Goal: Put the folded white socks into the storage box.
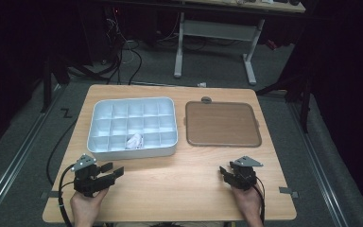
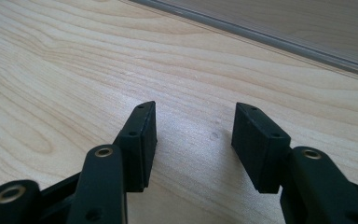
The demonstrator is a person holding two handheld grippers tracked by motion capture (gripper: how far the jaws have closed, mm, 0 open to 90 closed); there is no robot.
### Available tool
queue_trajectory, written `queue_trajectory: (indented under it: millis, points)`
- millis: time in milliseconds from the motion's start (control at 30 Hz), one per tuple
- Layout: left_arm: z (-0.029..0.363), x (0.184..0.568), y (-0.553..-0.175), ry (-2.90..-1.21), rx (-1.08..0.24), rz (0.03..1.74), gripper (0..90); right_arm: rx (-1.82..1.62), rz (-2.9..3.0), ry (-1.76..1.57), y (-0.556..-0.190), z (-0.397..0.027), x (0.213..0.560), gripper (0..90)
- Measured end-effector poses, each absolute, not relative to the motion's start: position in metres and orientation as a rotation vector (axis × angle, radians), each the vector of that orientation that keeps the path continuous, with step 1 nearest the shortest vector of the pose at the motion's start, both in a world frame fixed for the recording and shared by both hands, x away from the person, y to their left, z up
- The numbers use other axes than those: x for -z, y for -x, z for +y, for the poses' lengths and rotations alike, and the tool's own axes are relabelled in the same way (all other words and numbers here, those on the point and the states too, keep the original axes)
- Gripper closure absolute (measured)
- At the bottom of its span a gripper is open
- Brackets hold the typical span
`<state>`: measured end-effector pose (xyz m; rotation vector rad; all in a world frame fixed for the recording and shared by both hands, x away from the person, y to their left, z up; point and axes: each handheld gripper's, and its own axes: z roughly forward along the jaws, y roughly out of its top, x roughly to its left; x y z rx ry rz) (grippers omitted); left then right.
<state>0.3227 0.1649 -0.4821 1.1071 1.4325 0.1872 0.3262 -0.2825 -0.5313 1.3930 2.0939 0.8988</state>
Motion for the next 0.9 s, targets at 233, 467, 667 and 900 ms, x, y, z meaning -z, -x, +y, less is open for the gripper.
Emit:
queue_trajectory:
  millis: [233,467,667,900]
  points:
    - [0.163,0.489,-0.323,-1.108,-0.174,1.448,44.5,-0.899,2.094,-1.393,-0.326,-0.283,0.531,50.5]
    - [0.157,0.497,-0.327,-1.124,-0.162,1.455,44.4,-0.899,2.094,-1.393,-0.326,-0.283,0.531,50.5]
    - [0.152,0.502,-0.331,-1.141,-0.151,1.462,44.3,-0.899,2.094,-1.393,-0.326,-0.283,0.531,50.4]
    - [0.149,0.508,-0.333,-1.142,-0.143,1.470,44.3,-0.899,2.094,-1.394,-0.326,-0.282,0.531,50.4]
